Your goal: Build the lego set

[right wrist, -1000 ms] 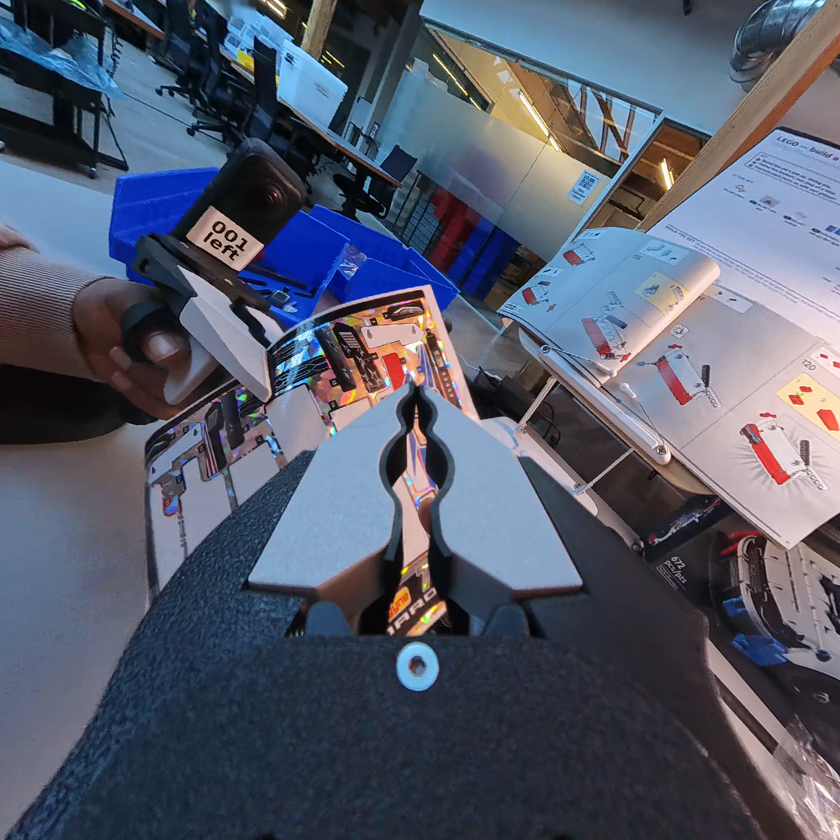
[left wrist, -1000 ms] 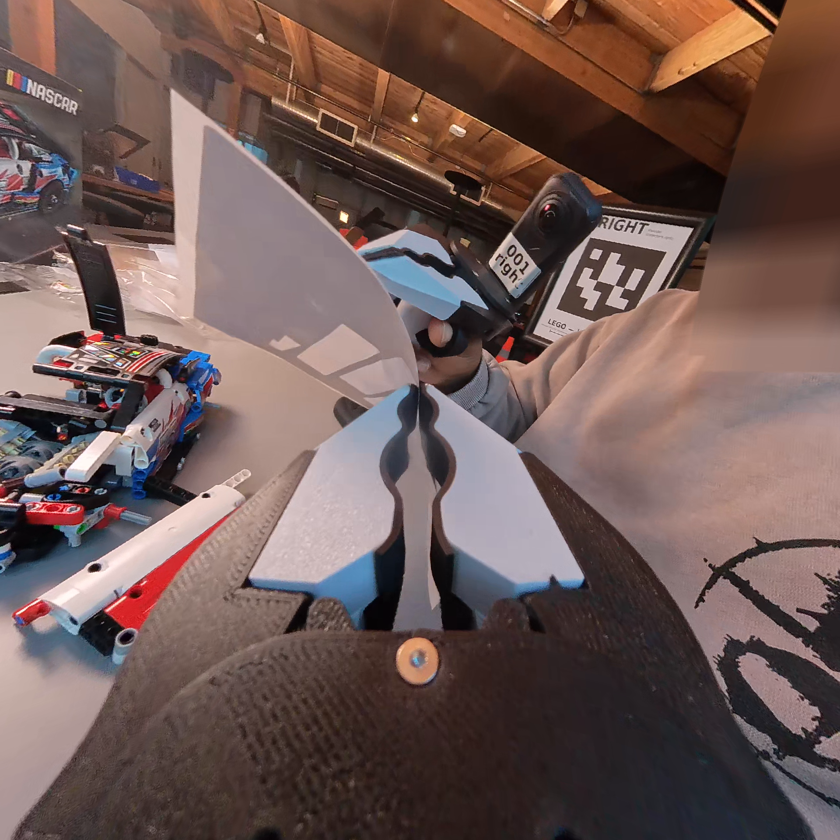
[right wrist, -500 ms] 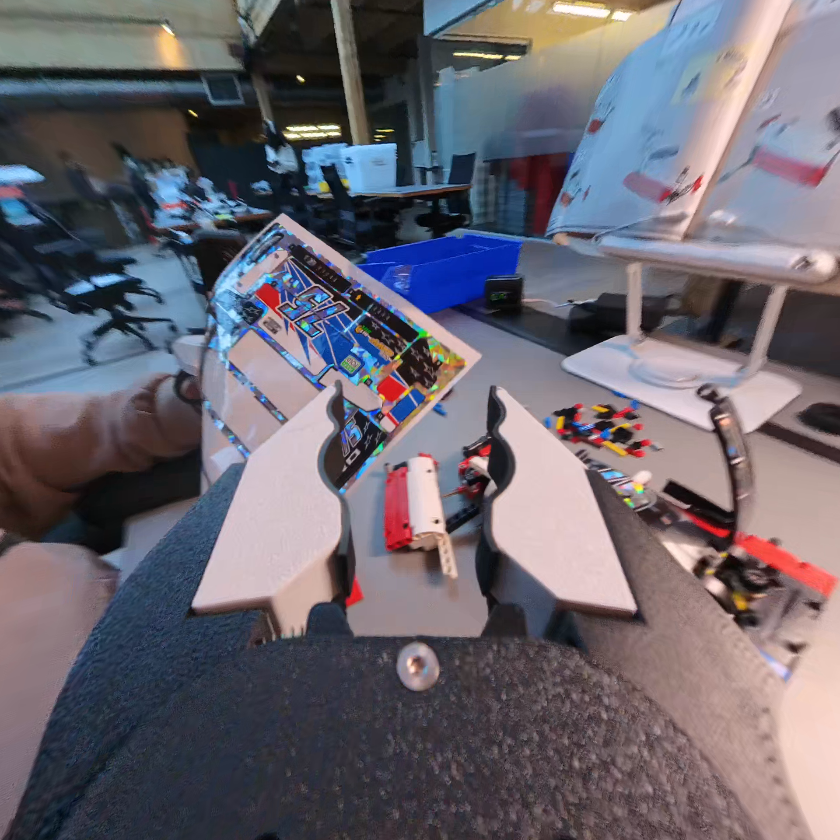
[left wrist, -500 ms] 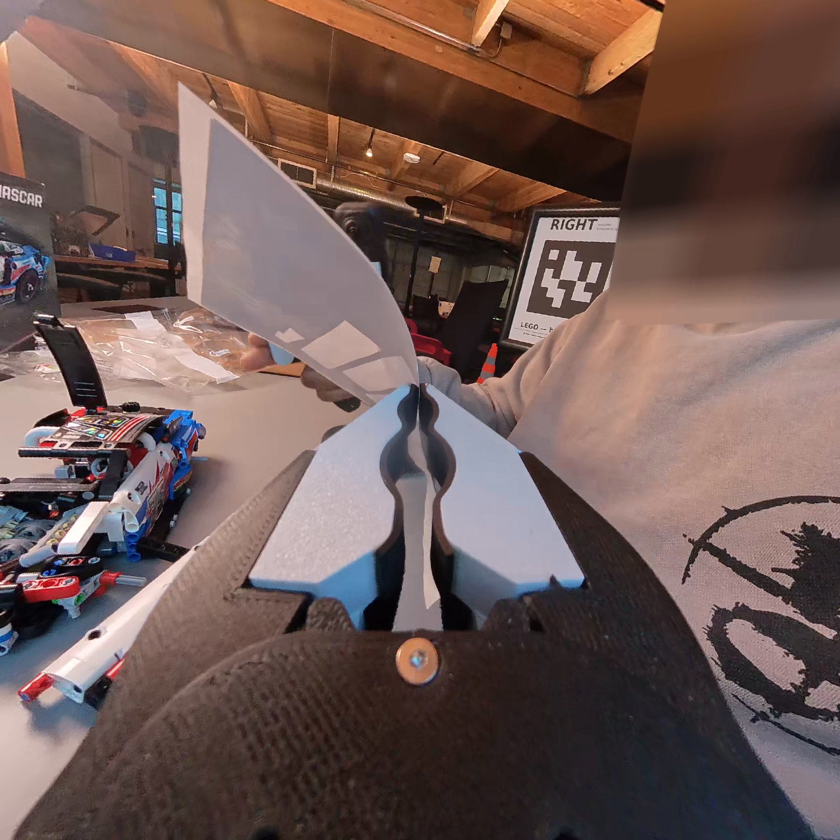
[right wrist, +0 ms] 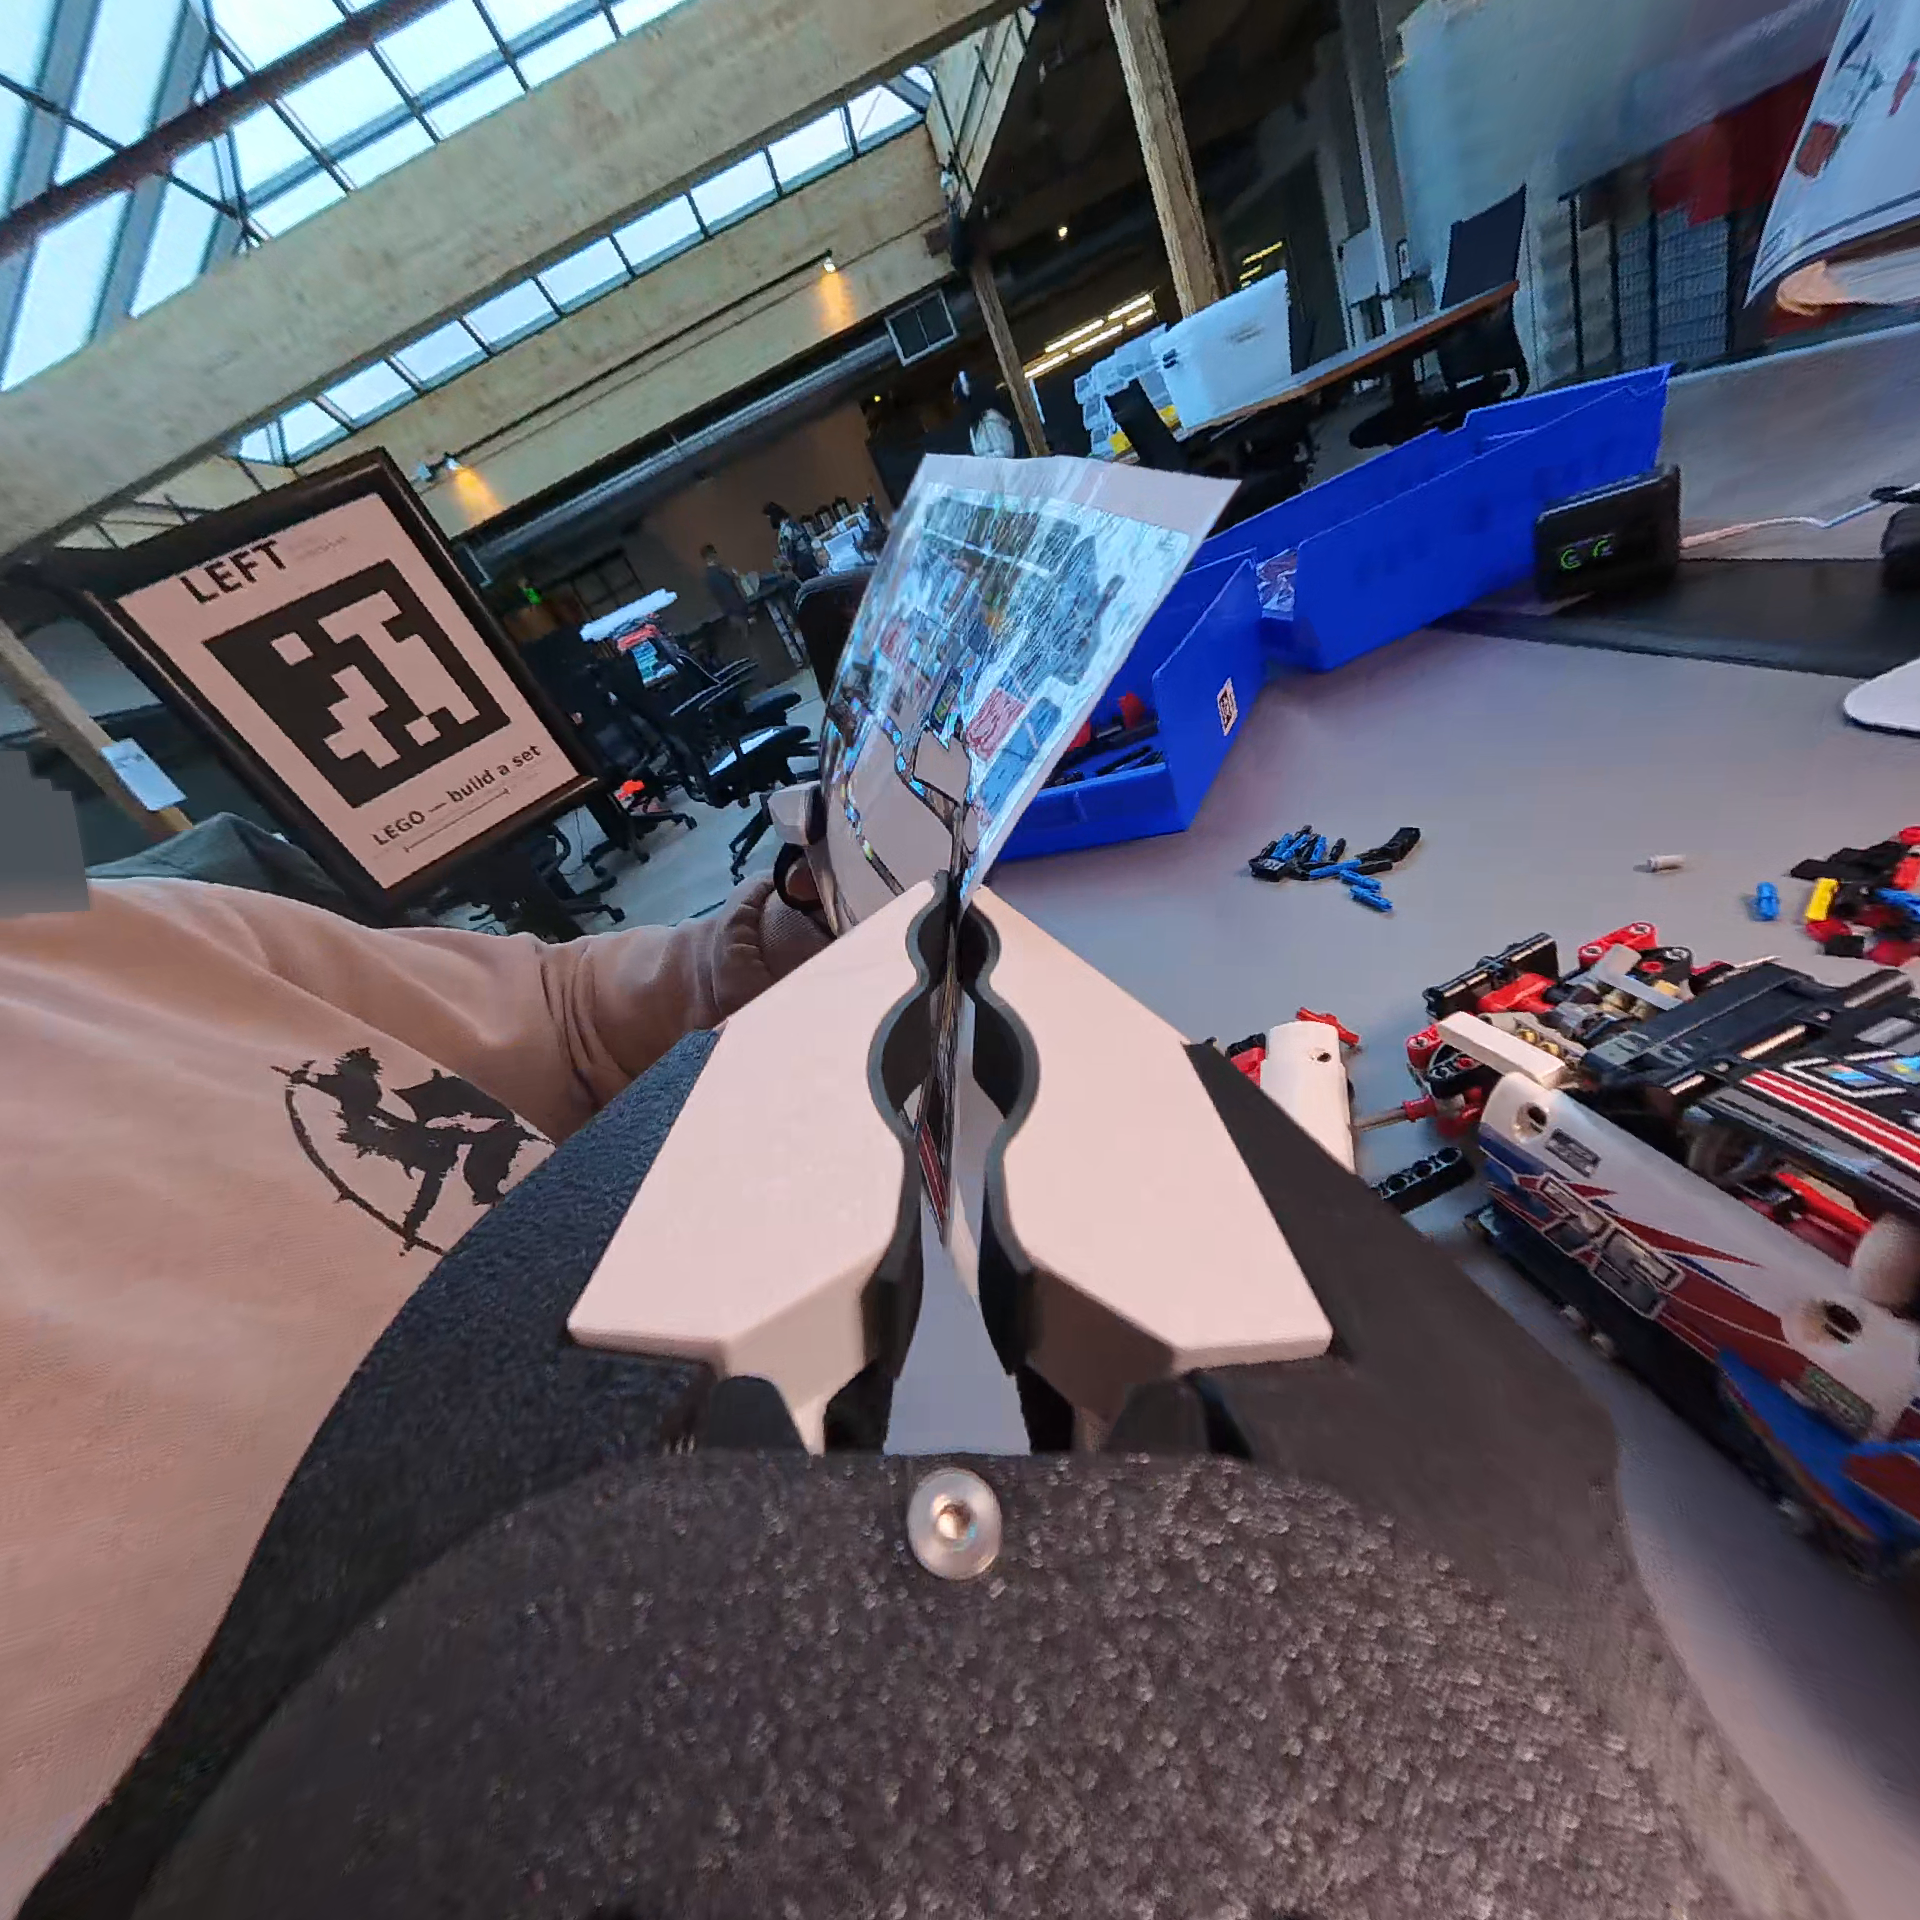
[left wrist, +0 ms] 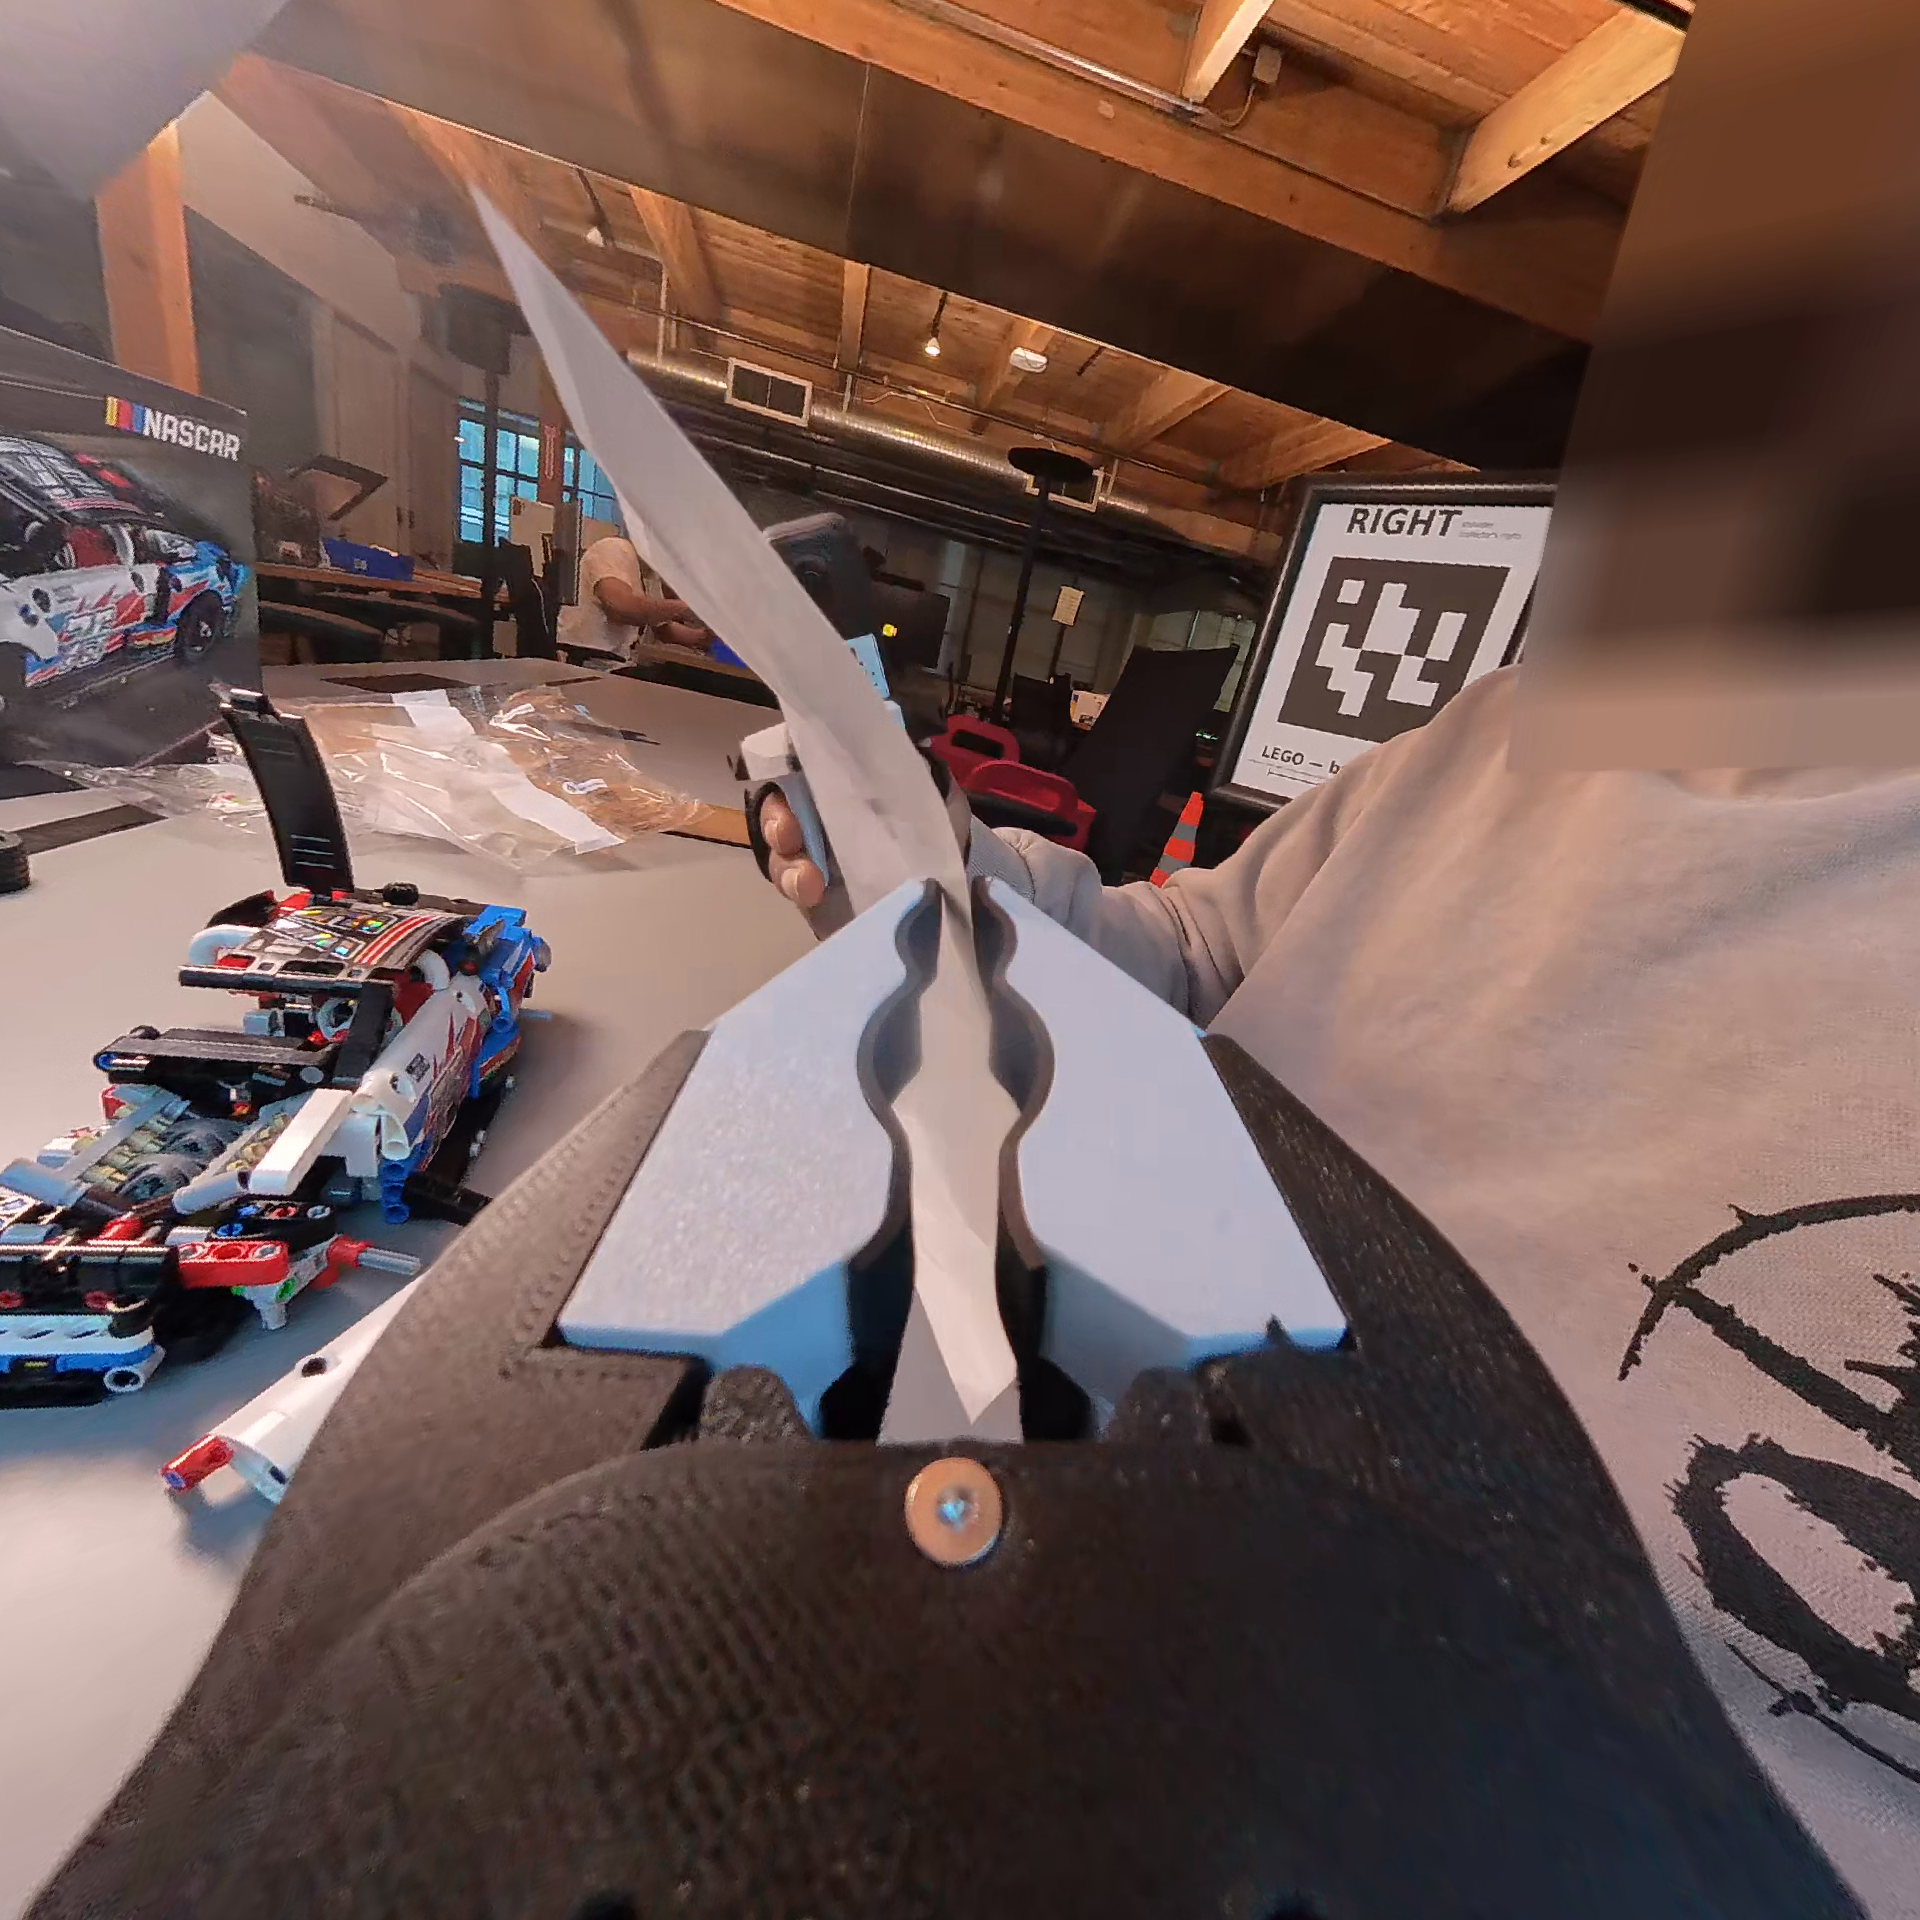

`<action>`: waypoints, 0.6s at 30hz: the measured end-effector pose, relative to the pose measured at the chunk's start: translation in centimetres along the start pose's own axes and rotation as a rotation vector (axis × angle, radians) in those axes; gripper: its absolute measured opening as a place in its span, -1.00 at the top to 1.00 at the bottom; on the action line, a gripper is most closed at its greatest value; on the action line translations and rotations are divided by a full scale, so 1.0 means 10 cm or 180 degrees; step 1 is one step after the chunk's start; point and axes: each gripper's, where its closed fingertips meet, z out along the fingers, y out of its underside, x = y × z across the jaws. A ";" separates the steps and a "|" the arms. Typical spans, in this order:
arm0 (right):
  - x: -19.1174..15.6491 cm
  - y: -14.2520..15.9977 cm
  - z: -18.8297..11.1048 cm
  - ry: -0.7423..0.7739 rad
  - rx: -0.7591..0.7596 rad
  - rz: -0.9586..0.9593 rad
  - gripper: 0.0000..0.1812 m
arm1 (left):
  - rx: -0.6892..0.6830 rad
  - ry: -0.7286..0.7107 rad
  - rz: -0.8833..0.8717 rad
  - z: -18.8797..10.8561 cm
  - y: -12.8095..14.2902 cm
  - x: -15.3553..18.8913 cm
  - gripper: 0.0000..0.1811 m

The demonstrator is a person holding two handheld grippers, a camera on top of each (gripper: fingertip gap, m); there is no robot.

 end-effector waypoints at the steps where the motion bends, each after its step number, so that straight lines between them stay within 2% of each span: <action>1: 0.00 0.00 -0.01 -0.0025 0.0006 0.0046 1.00 | 0.0006 -0.0015 -0.0008 0.00 -0.01 -0.01 0.94; 5: 0.00 0.06 0.00 -0.0077 -0.0090 0.0144 1.00 | 0.0015 -0.0111 -0.0041 -0.02 -0.04 -0.06 0.82; 9: 0.00 0.16 0.05 -0.0077 -0.0230 0.0166 1.00 | -0.0052 -0.0319 -0.0117 -0.01 -0.01 -0.16 0.79; 13: 0.01 0.25 0.10 -0.0083 -0.0329 0.0224 1.00 | -0.0129 -0.0496 -0.0149 0.03 0.06 -0.23 0.99; 18: 0.05 0.26 0.10 -0.0026 -0.0319 0.0247 1.00 | -0.0117 -0.0657 -0.0351 0.02 0.08 -0.33 1.00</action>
